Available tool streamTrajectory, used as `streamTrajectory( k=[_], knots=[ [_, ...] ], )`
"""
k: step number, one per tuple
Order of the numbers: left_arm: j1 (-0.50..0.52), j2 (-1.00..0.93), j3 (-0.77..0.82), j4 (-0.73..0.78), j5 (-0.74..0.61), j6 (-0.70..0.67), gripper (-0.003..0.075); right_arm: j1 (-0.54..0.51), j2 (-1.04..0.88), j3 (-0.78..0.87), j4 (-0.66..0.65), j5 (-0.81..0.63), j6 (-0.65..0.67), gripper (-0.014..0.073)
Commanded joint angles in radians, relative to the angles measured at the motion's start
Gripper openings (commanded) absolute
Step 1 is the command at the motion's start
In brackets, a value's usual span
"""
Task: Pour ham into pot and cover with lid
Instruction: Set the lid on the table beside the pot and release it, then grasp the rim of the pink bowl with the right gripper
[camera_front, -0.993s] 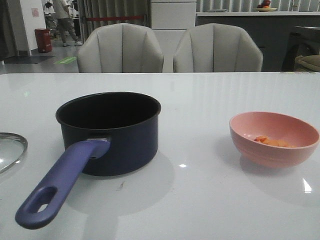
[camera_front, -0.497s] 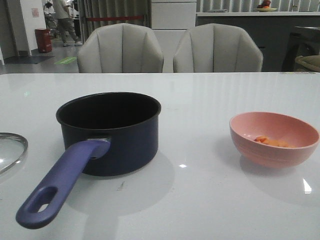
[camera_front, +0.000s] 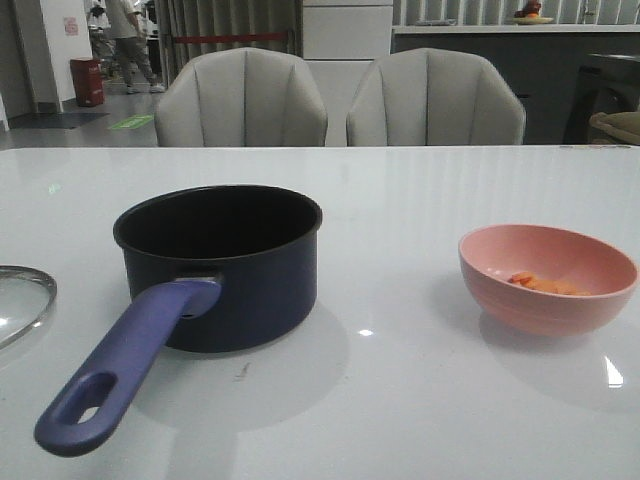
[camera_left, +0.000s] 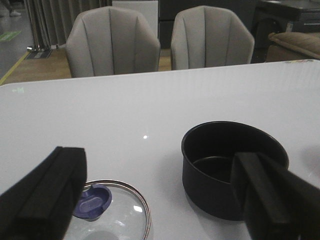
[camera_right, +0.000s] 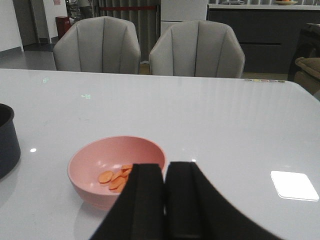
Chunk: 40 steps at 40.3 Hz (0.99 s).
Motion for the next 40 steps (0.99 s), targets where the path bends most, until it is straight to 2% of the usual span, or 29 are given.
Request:
streamTrajectory(
  k=[1,5,14,22,27,34,40],
  knots=[
    [-0.012,-0.068,0.017,0.004,-0.114,-0.002,0.0614,-0.004,-0.019,-0.005,-0.007,-0.077,0.0,0.0145],
    [-0.016,-0.114,0.043,0.004,-0.171,-0.002,0.0614,-0.004,-0.019,-0.005,-0.007,-0.077,0.0,0.0145],
    [-0.019,-0.116,0.044,-0.016,-0.161,-0.002,0.0614,-0.004,-0.019,-0.005,-0.007,-0.077,0.0,0.0145],
    [-0.019,-0.116,0.044,-0.023,-0.145,-0.002,0.0614,-0.003,-0.018,-0.03,-0.006,-0.213,0.008,0.0145],
    [-0.019,-0.116,0.044,-0.023,-0.138,-0.002,0.0614,-0.003,0.041,-0.157,-0.006,-0.103,0.007,0.0145],
    [-0.019,-0.116,0.044,-0.023,-0.138,-0.002,0.0614,-0.003,0.27,-0.352,-0.026,0.132,0.007,0.0145],
    [-0.019,-0.116,0.044,-0.023,-0.138,-0.002,0.0614,-0.003,0.416,-0.381,-0.026,0.138,0.007,0.0145]
  ],
)
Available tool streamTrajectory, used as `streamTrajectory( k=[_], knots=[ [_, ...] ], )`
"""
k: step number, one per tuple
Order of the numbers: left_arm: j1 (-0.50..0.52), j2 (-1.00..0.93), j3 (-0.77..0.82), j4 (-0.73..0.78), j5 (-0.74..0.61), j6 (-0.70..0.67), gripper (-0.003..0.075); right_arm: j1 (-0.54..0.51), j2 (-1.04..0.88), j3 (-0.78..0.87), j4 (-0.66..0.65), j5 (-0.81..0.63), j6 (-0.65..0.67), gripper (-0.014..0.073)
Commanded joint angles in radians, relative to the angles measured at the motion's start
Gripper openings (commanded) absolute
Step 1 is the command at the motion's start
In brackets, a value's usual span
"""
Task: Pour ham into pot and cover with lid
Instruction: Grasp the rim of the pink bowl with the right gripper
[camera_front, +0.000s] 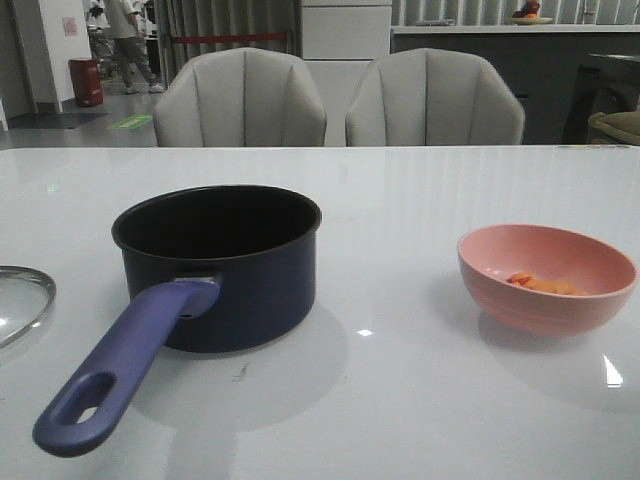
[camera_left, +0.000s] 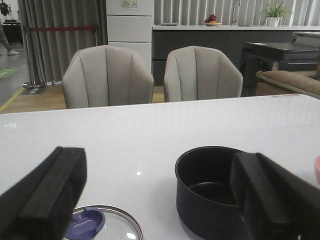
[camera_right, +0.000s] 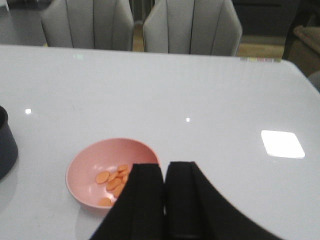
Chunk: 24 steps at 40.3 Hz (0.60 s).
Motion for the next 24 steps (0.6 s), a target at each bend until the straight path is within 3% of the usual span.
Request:
streamTrajectory(
  k=[1,9,12,19,24],
  knots=[
    [-0.01,0.014,-0.026,-0.009,-0.069,-0.002,0.0614,-0.003,0.091,-0.039,-0.016,-0.056,0.003,0.0145],
    [-0.01,0.014,-0.026,-0.009,-0.069,-0.002,0.0614,-0.003,0.201,-0.064,0.052,-0.092,0.007,0.016],
    [-0.01,0.014,-0.026,-0.009,-0.069,-0.002,0.0614,-0.003,0.266,-0.096,0.06,-0.082,0.007,0.0232],
    [-0.01,0.014,-0.026,-0.009,-0.071,-0.002,0.0614,-0.003,0.443,-0.205,0.06,-0.063,0.007,0.0508],
    [-0.01,0.014,-0.026,-0.009,-0.106,-0.002,0.0614,-0.003,0.608,-0.308,0.06,-0.025,0.007,0.0533]
  ],
)
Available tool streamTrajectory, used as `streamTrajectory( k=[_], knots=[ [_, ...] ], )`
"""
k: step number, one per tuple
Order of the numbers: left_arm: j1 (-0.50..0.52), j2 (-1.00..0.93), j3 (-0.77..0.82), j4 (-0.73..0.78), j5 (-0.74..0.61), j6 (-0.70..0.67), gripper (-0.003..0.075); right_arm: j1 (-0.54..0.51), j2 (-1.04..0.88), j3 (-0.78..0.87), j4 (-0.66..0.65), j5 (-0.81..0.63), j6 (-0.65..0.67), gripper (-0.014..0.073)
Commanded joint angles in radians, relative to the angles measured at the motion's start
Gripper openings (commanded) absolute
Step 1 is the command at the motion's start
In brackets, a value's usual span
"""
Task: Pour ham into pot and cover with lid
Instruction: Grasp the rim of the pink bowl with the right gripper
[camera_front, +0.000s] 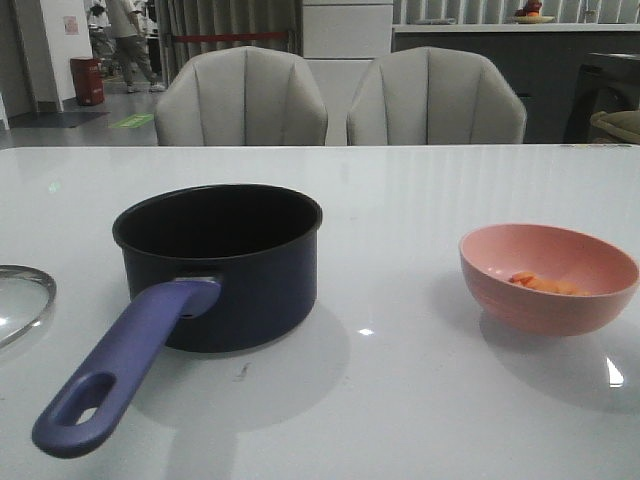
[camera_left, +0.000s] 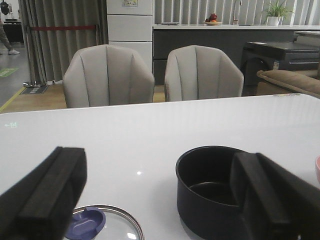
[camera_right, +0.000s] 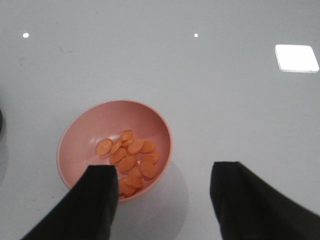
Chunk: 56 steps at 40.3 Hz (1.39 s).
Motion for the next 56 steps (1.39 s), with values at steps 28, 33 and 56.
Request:
streamTrajectory(
  k=[28,33,56],
  knots=[
    [-0.01,0.014,-0.019,-0.009,-0.11,-0.002,0.0614,-0.074,0.771,-0.597,0.0,0.407,-0.036,0.0533],
    [-0.01,0.014,-0.019,-0.009,-0.11,-0.002,0.0614,-0.074,0.827,-0.624,0.078,0.414,-0.101,0.0533],
    [-0.01,0.014,-0.019,-0.009,-0.11,-0.002,0.0614,-0.074,0.949,-0.636,0.145,0.333,-0.154,0.0139]
  ],
)
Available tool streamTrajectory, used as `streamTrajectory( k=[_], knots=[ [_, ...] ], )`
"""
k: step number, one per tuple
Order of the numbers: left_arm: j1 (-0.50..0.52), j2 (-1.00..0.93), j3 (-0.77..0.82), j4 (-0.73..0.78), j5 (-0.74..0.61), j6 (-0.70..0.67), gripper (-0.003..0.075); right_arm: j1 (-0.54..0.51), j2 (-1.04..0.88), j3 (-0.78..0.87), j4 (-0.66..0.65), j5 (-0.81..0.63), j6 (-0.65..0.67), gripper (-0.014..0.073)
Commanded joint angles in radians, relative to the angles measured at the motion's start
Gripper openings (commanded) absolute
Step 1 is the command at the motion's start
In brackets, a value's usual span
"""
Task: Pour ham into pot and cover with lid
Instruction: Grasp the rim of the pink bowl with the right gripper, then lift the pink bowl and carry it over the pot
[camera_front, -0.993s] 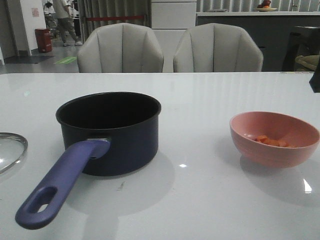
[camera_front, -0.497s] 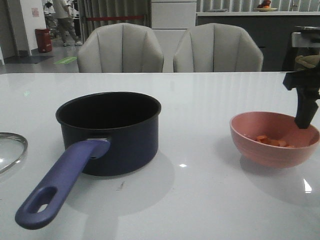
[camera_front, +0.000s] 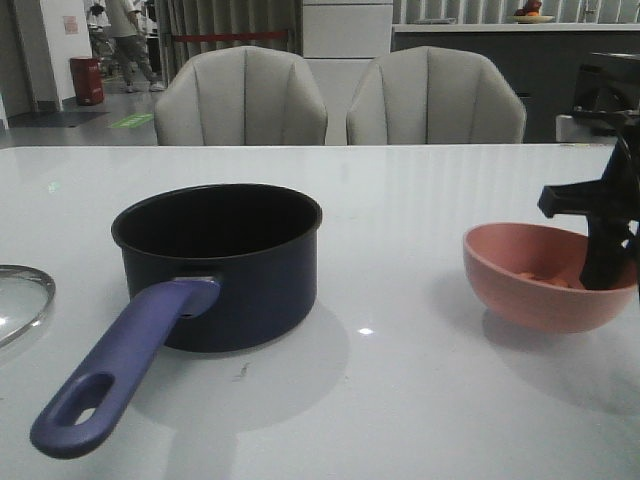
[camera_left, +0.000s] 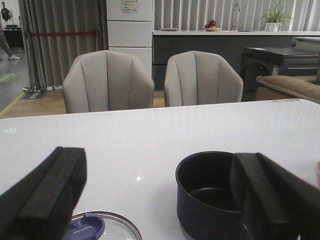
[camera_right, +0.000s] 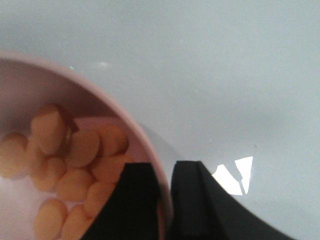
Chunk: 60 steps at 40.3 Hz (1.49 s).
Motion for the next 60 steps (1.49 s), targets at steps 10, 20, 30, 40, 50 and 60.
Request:
streamTrajectory(
  k=[10,20,30,40,50,60],
  knots=[
    [-0.01,0.014,-0.028,-0.009,-0.086,-0.002,0.0614,-0.004,-0.038,-0.079,-0.005,0.04,-0.009,0.0134],
    [-0.01,0.014,-0.028,-0.009,-0.086,-0.002,0.0614,0.106,-0.13,-0.235,-0.047,0.111,-0.022,0.0134],
    [-0.01,0.014,-0.028,-0.009,-0.086,-0.002,0.0614,0.36,-0.181,-0.324,-0.165,0.045,-0.012,0.0134],
    [-0.01,0.014,-0.028,-0.009,-0.086,-0.002,0.0614,0.532,-0.169,-0.322,-0.278,-0.246,0.103,0.0134],
    [-0.01,0.014,-0.028,-0.009,-0.086,-0.002,0.0614,0.548,-0.162,-0.187,-0.287,-0.68,0.148,0.0134],
    [-0.01,0.014,-0.028,-0.009,-0.086,-0.002,0.0614,0.548,-0.125,0.005,-0.268,-1.251,0.011,0.0134]
  ],
)
